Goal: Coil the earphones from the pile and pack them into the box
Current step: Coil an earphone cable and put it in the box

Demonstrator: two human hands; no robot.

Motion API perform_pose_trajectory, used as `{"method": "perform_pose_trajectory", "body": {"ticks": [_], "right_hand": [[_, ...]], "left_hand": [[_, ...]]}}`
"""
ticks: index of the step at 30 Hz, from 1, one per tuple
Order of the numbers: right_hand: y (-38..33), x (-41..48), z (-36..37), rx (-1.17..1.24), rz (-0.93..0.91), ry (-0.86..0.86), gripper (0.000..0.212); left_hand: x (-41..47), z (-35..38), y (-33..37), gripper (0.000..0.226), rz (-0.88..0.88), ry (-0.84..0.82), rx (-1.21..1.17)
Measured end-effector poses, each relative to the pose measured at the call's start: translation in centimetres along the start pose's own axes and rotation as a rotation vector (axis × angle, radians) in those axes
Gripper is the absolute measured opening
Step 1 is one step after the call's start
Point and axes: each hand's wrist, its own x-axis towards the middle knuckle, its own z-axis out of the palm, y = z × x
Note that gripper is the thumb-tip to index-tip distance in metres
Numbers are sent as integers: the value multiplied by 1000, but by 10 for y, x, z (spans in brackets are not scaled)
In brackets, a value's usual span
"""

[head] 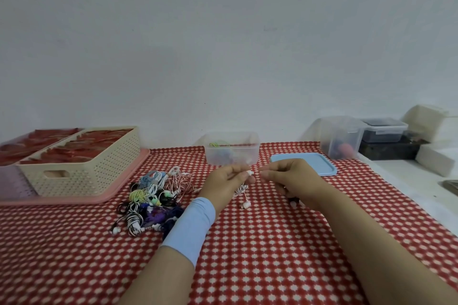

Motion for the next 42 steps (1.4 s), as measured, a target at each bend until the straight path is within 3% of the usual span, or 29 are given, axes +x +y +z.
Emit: {"method": "perform_pose_trajectory", "body": {"ticks": [8, 20, 32, 42], "right_hand": [[-4, -1, 0, 303, 58, -68, 18], [0, 1, -1, 290, 52, -202, 20], [-4, -4, 4, 301, 46, -187, 25], [-4, -4, 4, 246, 102, -153, 17]], "left_hand": [[1, 5, -4, 16, -35, -6, -155], [2, 9, -3, 17, -94, -102, -339], [3, 9, -4, 17, -141, -153, -438], [2, 6, -5, 14, -75, -103, -204]]}}
